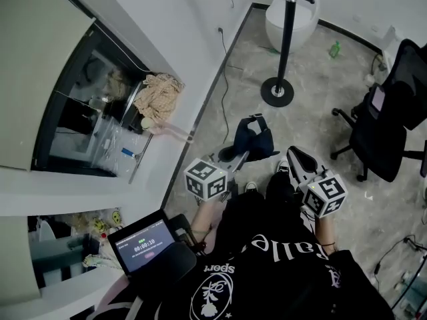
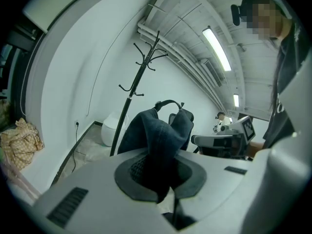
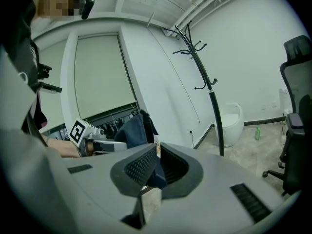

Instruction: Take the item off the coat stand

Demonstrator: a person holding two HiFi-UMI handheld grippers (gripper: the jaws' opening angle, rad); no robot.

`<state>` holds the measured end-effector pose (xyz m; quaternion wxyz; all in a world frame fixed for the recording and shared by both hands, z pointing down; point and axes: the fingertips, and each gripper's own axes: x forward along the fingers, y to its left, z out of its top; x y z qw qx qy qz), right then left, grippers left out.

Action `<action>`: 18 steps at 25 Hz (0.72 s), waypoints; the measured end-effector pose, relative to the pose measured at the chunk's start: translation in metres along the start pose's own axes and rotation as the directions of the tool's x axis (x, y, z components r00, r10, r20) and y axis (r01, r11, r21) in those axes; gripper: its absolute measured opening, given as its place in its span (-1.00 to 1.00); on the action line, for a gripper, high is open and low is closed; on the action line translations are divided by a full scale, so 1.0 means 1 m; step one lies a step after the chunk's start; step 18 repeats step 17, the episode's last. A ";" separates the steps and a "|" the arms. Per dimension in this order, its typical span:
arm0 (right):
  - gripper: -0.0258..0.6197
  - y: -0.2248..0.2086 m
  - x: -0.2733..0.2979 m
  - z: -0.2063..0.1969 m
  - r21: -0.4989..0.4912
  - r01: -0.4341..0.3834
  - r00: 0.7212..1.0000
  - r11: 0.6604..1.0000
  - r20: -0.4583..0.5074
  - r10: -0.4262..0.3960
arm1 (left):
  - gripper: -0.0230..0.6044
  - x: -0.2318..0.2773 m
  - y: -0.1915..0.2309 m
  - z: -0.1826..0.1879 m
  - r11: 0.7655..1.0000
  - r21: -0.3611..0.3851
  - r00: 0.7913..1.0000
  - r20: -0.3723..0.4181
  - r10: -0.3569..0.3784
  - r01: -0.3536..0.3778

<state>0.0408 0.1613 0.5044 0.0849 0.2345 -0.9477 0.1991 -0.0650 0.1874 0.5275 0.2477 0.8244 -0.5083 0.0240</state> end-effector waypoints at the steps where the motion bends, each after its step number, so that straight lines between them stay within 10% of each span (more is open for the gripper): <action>1: -0.86 0.000 0.001 0.000 -0.004 0.001 1.000 1.000 -0.001 -0.001 | -0.86 0.000 0.001 0.000 1.000 -0.001 1.000 -0.001 0.000 0.000; 18: -0.86 -0.014 0.021 0.009 -0.004 0.028 1.000 1.000 -0.009 -0.028 | -0.86 0.014 0.025 0.004 1.000 -0.022 1.000 -0.018 -0.009 0.008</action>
